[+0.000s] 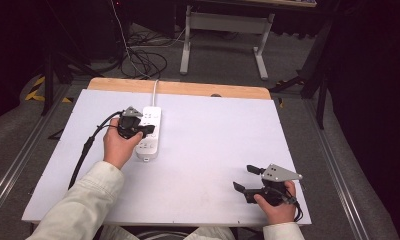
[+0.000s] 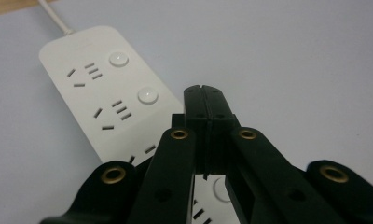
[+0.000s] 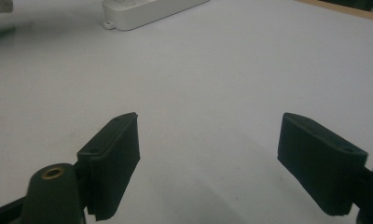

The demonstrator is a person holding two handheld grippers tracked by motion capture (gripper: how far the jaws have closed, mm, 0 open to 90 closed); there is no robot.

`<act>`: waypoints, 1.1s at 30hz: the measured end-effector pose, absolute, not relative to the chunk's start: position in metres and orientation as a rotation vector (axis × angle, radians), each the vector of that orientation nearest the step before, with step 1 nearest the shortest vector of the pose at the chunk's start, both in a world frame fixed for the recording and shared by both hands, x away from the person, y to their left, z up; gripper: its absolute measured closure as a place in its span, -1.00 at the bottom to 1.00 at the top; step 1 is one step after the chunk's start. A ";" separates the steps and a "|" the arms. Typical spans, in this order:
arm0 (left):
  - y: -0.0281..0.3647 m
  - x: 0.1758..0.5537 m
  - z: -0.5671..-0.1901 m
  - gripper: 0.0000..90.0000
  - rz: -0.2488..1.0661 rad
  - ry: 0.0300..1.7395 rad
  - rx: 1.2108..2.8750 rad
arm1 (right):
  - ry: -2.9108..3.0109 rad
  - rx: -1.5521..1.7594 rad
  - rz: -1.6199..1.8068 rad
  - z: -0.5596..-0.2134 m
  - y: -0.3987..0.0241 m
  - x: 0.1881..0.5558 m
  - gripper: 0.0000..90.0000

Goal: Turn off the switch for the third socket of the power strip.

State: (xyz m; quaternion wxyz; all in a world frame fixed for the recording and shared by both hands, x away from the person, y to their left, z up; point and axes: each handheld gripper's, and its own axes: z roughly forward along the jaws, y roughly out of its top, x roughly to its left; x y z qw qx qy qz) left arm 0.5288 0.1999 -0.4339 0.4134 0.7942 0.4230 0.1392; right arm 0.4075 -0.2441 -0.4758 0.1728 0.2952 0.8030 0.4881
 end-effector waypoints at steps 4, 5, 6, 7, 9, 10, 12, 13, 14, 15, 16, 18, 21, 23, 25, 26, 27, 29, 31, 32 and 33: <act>0.200 0.525 -0.426 1.00 0.347 1.046 1.988 | 2.274 0.836 1.387 -0.475 -0.244 0.407 -0.53; 0.201 0.525 -0.425 1.00 0.362 1.031 2.003 | 2.273 0.836 1.386 -0.475 -0.244 0.407 -0.53; 0.201 0.524 -0.424 1.00 0.355 1.031 2.005 | 2.275 0.835 1.383 -0.475 -0.244 0.407 -0.53; 0.201 0.523 -0.423 1.00 0.344 1.039 1.994 | 2.275 0.835 1.383 -0.475 -0.244 0.407 -0.53; 0.202 0.522 -0.420 1.00 0.337 1.030 1.991 | 2.276 0.835 1.382 -0.475 -0.244 0.407 -0.53; 0.202 0.521 -0.419 1.00 0.331 1.033 1.984 | 2.275 0.833 1.383 -0.475 -0.244 0.408 -0.53; 0.201 0.518 -0.415 1.00 0.329 1.016 1.985 | 2.276 0.834 1.382 -0.475 -0.244 0.408 -0.53; 0.201 0.518 -0.415 1.00 0.329 1.016 1.985 | 2.276 0.834 1.382 -0.475 -0.244 0.408 -0.53; 0.201 0.516 -0.412 1.00 0.344 0.994 1.994 | 2.276 0.836 1.382 -0.475 -0.244 0.407 -0.53; 0.201 0.516 -0.412 1.00 0.344 0.994 1.994 | 2.276 0.836 1.382 -0.475 -0.244 0.407 -0.53; 0.200 0.513 -0.410 1.00 0.330 0.971 1.997 | 2.275 0.836 1.382 -0.475 -0.244 0.407 -0.53; 0.200 0.512 -0.409 0.99 0.330 0.961 1.988 | 2.275 0.835 1.382 -0.475 -0.244 0.407 -0.53; 0.201 0.505 -0.401 0.55 0.380 0.946 1.968 | 2.276 0.835 1.380 -0.476 -0.245 0.407 -0.53; 0.201 0.502 -0.399 0.47 0.375 0.942 1.961 | 2.275 0.835 1.381 -0.475 -0.245 0.407 -0.53; 0.201 0.497 -0.395 0.27 0.379 0.924 1.949 | 2.275 0.837 1.383 -0.475 -0.245 0.407 -0.53; 0.201 0.494 -0.392 0.27 0.383 0.919 1.946 | 2.275 0.837 1.383 -0.475 -0.245 0.407 -0.53; 0.201 0.491 -0.390 0.16 0.389 0.908 1.947 | 2.277 0.833 1.383 -0.476 -0.244 0.408 -0.53; 0.202 0.485 -0.387 0.03 0.393 0.889 1.944 | 2.277 0.833 1.381 -0.476 -0.244 0.407 -0.53; 0.203 0.479 -0.383 -0.14 0.400 0.866 1.948 | 2.275 0.839 1.381 -0.475 -0.244 0.407 -0.53; 0.203 0.476 -0.382 -0.19 0.407 0.851 1.953 | 2.274 0.836 1.382 -0.475 -0.244 0.407 -0.53; 0.204 0.473 -0.380 -0.19 0.416 0.838 1.955 | 2.274 0.836 1.382 -0.475 -0.244 0.407 -0.53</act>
